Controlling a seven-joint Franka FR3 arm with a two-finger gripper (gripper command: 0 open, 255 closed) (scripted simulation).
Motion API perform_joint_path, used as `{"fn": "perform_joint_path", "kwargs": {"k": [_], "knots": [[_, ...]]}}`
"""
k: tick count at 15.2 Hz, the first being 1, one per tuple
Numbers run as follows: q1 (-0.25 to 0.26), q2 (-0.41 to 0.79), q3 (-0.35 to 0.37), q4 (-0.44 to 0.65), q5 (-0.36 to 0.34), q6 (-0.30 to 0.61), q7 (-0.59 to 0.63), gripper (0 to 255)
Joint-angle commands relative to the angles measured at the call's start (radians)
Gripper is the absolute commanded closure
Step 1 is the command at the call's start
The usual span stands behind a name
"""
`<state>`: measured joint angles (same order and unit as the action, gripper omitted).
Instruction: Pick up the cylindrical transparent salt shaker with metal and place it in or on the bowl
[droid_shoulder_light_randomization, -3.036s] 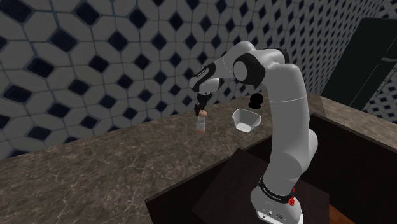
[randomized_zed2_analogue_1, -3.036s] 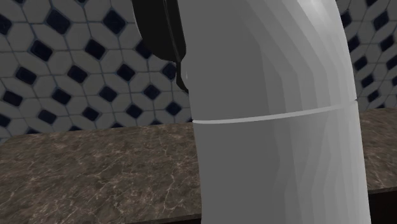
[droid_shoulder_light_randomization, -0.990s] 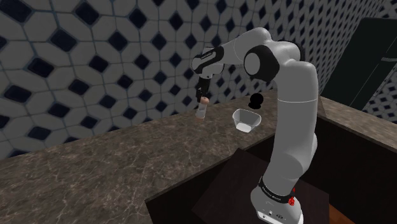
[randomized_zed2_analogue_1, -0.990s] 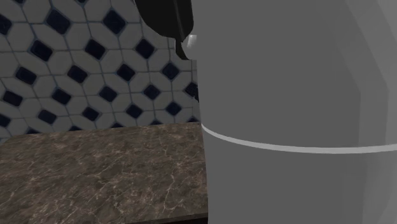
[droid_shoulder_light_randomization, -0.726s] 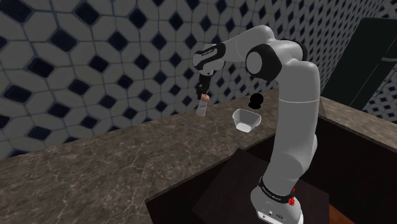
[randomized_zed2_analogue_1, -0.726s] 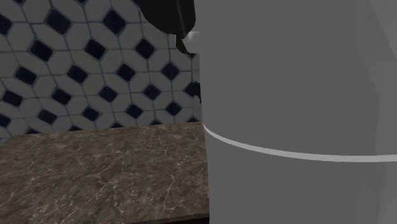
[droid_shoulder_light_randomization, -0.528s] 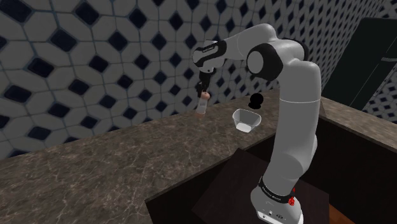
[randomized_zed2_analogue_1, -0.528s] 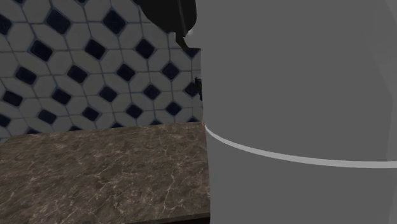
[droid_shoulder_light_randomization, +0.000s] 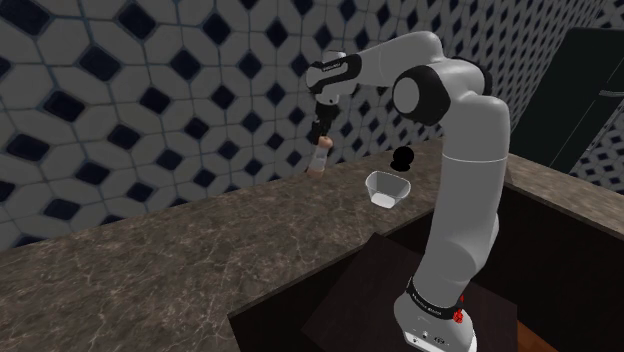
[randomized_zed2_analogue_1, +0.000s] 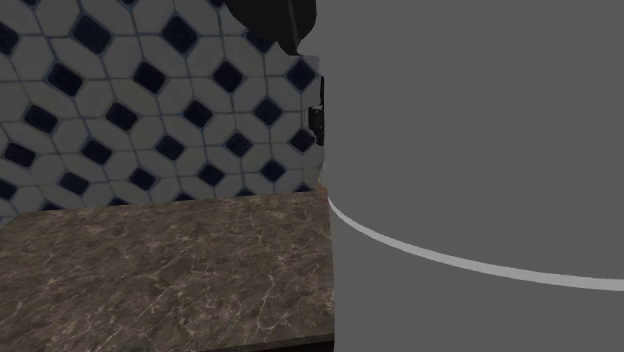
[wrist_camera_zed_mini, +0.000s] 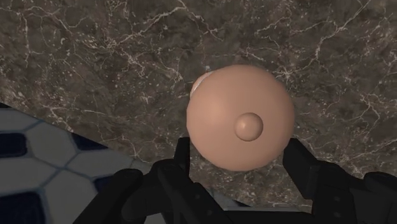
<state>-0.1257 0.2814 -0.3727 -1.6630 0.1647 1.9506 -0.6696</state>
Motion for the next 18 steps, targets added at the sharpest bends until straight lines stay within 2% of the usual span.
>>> {"fn": "perform_joint_path", "kwargs": {"k": [1,10,18], "knots": [[-0.018,-0.016,-0.012,-0.009,-0.003,-0.009,-0.029,255],[-0.129,-0.072,-0.085,-0.031,-0.008,-0.054,-0.209,255],[-0.246,-0.054,-0.150,0.035,0.013,-0.122,-0.385,255]]}}
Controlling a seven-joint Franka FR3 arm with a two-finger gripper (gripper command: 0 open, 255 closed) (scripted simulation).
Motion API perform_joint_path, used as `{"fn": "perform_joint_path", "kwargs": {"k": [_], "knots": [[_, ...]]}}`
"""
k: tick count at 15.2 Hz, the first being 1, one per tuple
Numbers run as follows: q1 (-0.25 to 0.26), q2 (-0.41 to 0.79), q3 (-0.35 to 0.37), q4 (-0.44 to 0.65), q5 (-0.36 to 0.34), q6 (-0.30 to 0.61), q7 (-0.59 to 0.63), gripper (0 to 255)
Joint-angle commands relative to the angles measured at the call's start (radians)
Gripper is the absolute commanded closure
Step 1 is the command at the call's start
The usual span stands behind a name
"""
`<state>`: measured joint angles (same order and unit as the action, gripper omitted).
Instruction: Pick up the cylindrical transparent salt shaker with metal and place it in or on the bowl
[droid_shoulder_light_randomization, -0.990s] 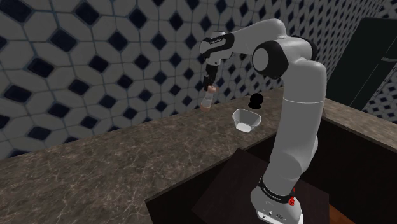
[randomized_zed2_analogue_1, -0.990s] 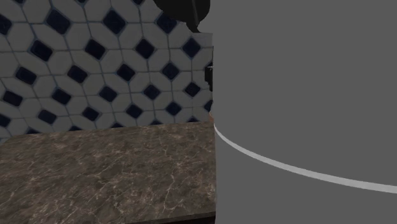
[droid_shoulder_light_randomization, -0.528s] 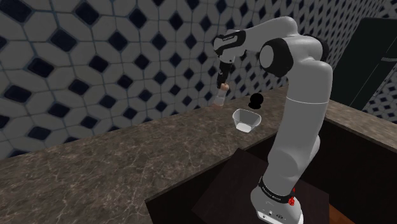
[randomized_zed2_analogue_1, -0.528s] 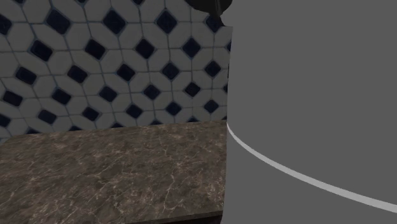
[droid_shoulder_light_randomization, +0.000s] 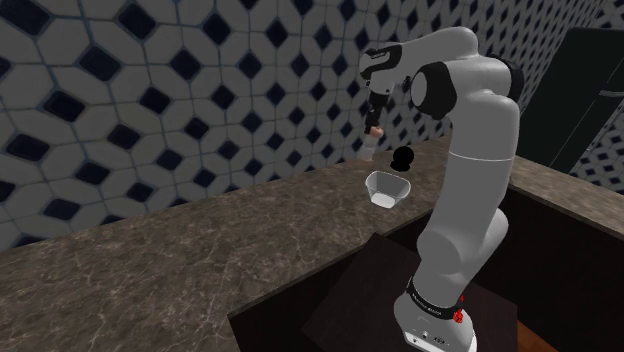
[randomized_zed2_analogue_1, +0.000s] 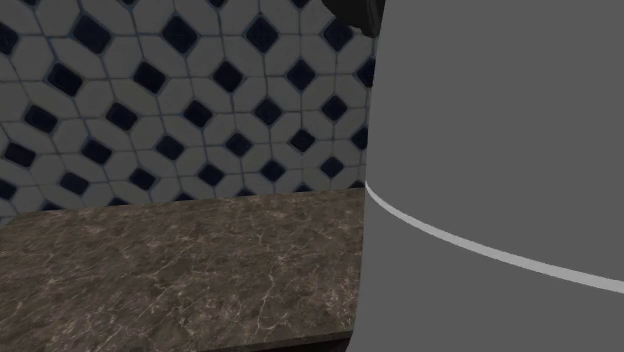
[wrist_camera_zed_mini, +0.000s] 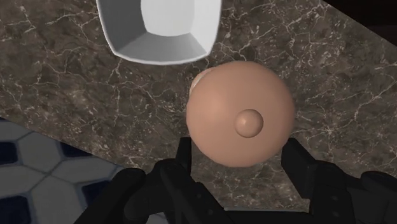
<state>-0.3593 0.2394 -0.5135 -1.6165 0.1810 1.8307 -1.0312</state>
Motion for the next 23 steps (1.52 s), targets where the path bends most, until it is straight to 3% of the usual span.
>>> {"fn": "perform_joint_path", "kwargs": {"k": [1,10,23], "knots": [[-0.029,-0.005,-0.017,0.003,0.001,-0.013,-0.046,255],[-0.209,0.116,-0.075,0.208,0.074,-0.135,-0.257,255],[-0.193,0.123,-0.066,0.042,0.085,0.035,-0.277,255]]}}
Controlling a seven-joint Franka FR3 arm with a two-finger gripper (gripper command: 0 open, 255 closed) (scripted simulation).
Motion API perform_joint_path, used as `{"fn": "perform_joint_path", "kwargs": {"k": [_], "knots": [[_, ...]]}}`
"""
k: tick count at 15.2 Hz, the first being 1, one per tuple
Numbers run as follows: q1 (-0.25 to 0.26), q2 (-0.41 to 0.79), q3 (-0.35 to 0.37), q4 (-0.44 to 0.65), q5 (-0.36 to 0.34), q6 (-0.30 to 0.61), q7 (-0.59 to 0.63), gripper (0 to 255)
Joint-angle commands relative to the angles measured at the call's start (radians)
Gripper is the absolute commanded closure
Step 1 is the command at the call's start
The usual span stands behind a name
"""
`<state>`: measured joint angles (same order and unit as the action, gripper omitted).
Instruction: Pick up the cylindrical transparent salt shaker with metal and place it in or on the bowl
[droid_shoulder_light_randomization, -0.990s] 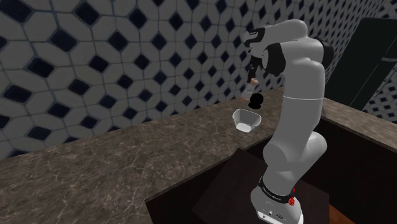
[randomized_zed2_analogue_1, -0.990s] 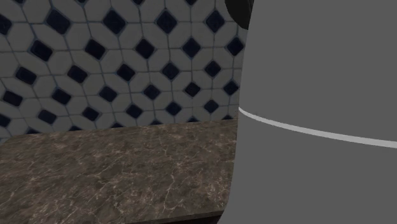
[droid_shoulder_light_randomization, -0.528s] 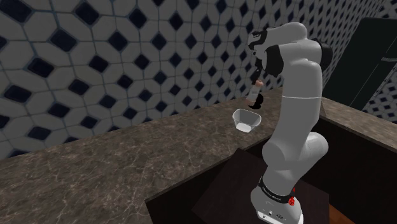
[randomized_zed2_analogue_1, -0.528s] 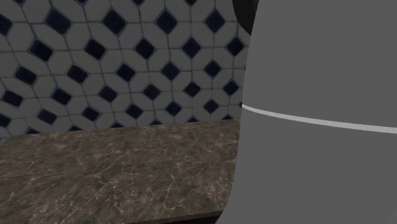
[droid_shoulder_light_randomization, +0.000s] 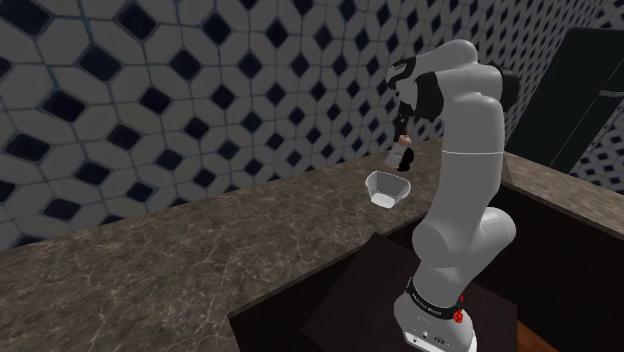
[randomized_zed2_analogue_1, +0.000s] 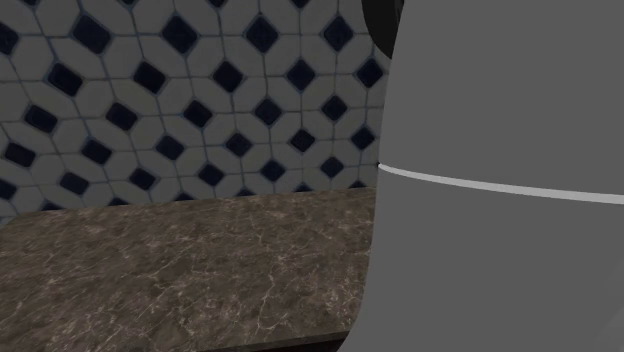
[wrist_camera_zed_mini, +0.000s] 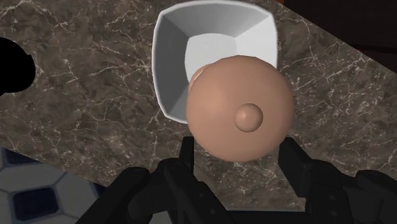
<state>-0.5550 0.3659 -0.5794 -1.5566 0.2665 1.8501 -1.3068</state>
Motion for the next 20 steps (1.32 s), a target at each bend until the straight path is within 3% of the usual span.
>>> {"fn": "perform_joint_path", "kwargs": {"k": [1,14,20], "knots": [[0.003,-0.001,0.001,-0.028,0.002,0.028,-0.003,255],[0.000,0.048,0.019,-0.136,0.040,0.175,-0.035,255],[0.000,0.048,0.019,-0.136,0.040,0.175,-0.035,255]]}}
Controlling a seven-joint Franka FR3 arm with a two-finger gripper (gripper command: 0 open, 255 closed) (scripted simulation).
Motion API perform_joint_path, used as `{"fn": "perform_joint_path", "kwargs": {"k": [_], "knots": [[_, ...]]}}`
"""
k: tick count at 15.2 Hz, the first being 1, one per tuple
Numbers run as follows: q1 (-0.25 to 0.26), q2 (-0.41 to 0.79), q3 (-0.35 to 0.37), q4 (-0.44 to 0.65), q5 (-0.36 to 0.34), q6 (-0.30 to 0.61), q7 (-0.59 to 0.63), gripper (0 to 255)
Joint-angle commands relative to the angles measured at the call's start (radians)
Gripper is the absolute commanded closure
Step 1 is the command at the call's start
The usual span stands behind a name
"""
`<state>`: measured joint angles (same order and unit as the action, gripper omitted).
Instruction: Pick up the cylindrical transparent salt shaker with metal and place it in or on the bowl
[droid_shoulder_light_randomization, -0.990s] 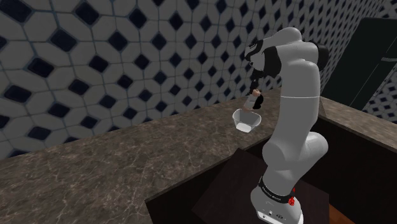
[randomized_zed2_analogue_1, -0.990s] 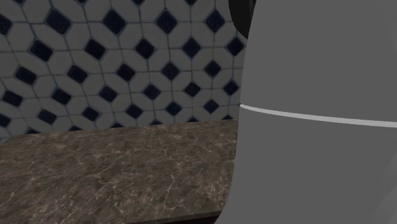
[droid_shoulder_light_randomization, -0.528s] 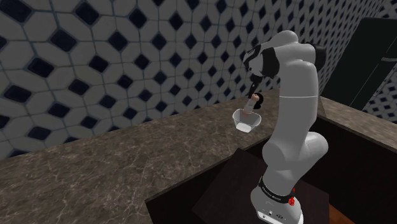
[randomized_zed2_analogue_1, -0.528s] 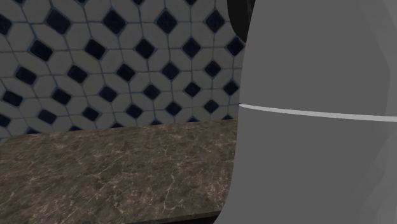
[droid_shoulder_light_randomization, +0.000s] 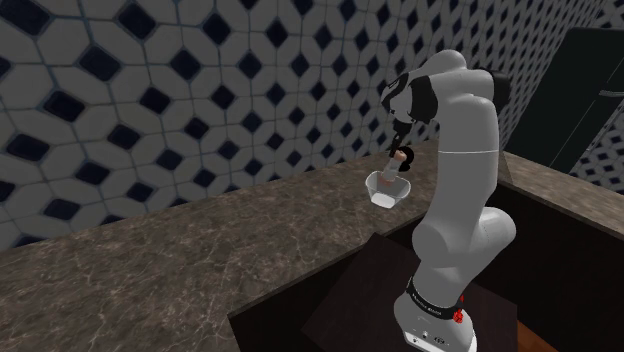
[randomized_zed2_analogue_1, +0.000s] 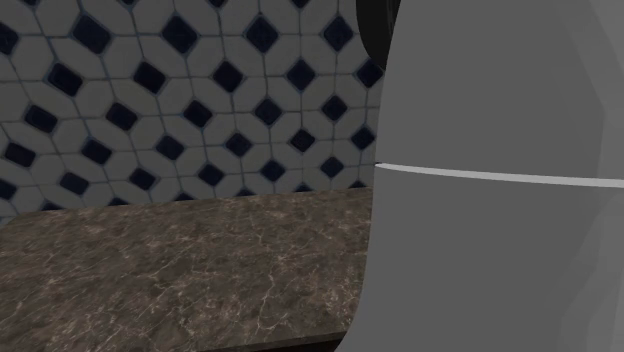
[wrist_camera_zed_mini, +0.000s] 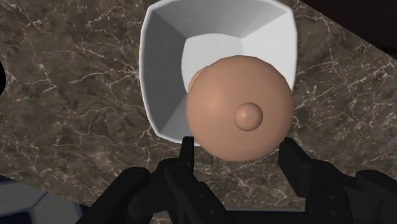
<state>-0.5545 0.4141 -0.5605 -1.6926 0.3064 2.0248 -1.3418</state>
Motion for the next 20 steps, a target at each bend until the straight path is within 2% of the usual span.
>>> {"fn": "perform_joint_path", "kwargs": {"k": [1,2,3,8,12,20], "knots": [[0.000,0.000,0.000,0.000,0.000,0.000,0.000,255],[0.000,0.000,0.000,0.000,0.000,0.000,0.000,255],[0.000,0.000,0.000,0.000,0.000,0.000,0.000,0],[0.000,0.000,0.000,0.000,0.000,0.000,0.000,0],[0.000,-0.039,-0.015,0.076,-0.030,-0.108,0.020,0],[0.000,-0.039,-0.015,0.076,-0.030,-0.108,0.020,0]]}}
